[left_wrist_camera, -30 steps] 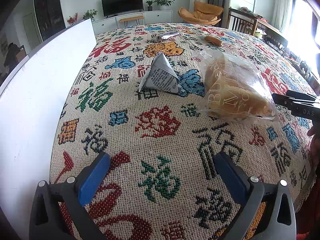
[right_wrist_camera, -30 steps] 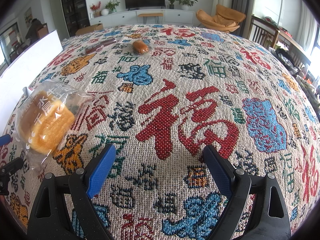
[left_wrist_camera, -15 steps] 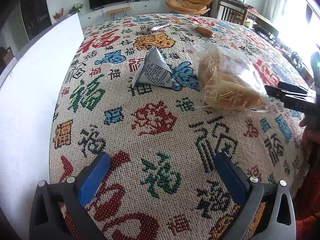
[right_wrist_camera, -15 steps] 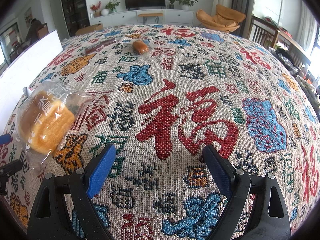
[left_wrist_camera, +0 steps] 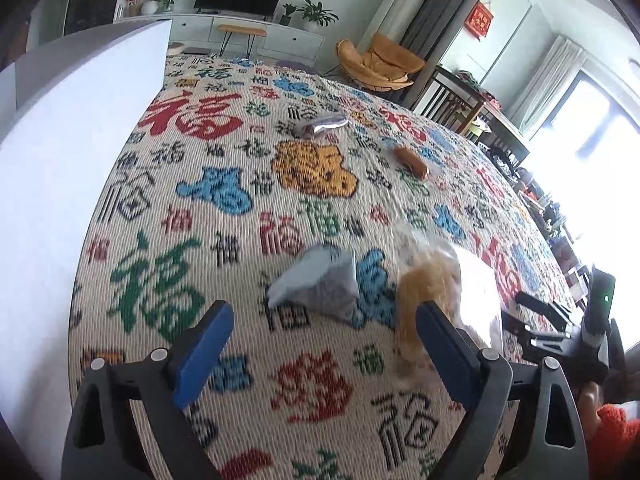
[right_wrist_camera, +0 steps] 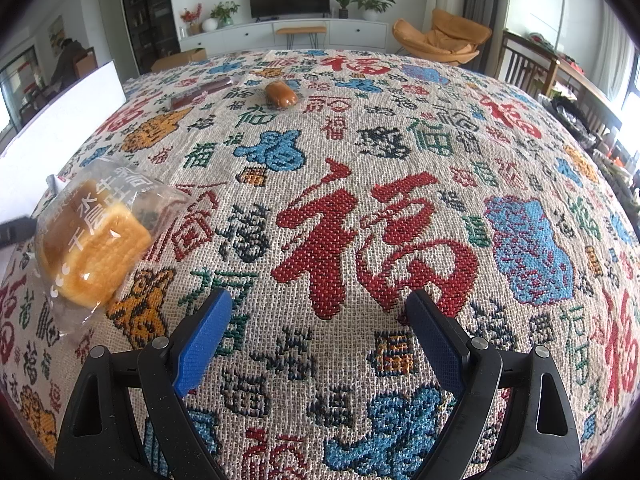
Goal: Organize snacks
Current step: 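Grasp the white triangular packet with the left tool while the right tool grasps the bread roll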
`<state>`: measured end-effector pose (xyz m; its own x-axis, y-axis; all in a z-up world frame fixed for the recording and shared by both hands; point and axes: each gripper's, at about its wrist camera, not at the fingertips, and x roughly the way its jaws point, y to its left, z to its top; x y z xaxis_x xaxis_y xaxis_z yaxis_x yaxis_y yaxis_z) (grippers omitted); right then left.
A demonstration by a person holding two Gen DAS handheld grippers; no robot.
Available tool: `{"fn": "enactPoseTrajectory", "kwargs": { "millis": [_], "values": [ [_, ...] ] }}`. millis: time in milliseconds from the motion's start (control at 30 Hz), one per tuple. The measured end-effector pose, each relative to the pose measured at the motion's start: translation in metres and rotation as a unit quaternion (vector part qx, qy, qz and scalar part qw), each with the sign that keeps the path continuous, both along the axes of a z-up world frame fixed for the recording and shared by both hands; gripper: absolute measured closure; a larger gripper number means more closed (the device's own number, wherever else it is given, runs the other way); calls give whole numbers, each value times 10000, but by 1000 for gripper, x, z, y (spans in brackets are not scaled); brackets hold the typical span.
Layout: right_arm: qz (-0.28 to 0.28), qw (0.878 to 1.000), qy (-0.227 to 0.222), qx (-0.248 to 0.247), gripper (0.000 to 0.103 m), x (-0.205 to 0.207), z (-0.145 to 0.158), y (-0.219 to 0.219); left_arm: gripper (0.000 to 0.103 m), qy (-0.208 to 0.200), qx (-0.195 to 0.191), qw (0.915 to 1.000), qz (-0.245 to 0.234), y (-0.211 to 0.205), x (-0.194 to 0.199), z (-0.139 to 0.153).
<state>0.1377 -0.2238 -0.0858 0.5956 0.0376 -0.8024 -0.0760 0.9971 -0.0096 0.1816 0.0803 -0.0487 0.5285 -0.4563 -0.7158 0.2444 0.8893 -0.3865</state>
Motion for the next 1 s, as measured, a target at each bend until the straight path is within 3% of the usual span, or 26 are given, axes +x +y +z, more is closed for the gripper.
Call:
{"fn": "enactPoseTrajectory", "kwargs": {
  "millis": [133, 233, 267, 367, 400, 467, 533, 600, 700, 733, 800, 867, 900, 967, 1000],
  "values": [
    [1, 10000, -1, -2, 12, -1, 0, 0, 12, 104, 348, 9991, -219, -12, 29, -7],
    [0, 10000, 0, -1, 12, -1, 0, 0, 35, -119, 641, 9972, -373, -24, 30, -13],
    [1, 10000, 3, 1, 12, -1, 0, -1, 58, -193, 817, 9955, -434, -28, 28, -15],
    [-15, 9999, 140, 50, 13, 1, 3, 0, 64, -325, 813, 9954, -396, -25, 20, -15],
    [-112, 9993, 276, 241, 13, 0, 7, -1, 65, -346, 799, 9956, -331, -21, 15, -14],
    [-357, 9893, 514, 1316, 12, -5, 23, 0, 66, -431, 776, 9959, -160, -12, 1, -11],
    [-456, 9629, 788, 2539, 12, -5, 36, 14, 66, -493, 583, 9971, 38, 0, -13, -7],
    [-449, 9477, 1077, 2970, 12, 6, 46, 41, 66, -571, 456, 9971, 233, 10, -25, -1],
    [-527, 9670, 1204, 2181, 12, 30, 52, 96, 66, -700, 339, 9961, 407, 19, -38, 12],
    [-568, 9756, 1275, 1696, 12, 38, 45, 117, 66, -757, 325, 9957, 428, 19, -42, 16],
    [-450, 9800, 1651, 1013, 6, 51, 16, 150, 66, -859, 303, 9949, 433, 19, -51, 23],
    [-167, 9896, 1386, 335, 7, 51, 7, 175, 66, -853, 140, 9955, 381, 19, -61, 31],
    [-40, 9911, 1314, 199, 8, 49, 7, 180, 66, -823, 9, 9959, 372, 19, -66, 35],
    [-27, 9933, 1106, 340, 25, 38, 14, 173, 66, -811, -430, 9952, 345, 24, -77, 50],
    [13, 9930, 1092, 461, 27, 33, 19, 168, 66, -832, -653, 9938, 358, 27, -82, 60]
  ]
}}
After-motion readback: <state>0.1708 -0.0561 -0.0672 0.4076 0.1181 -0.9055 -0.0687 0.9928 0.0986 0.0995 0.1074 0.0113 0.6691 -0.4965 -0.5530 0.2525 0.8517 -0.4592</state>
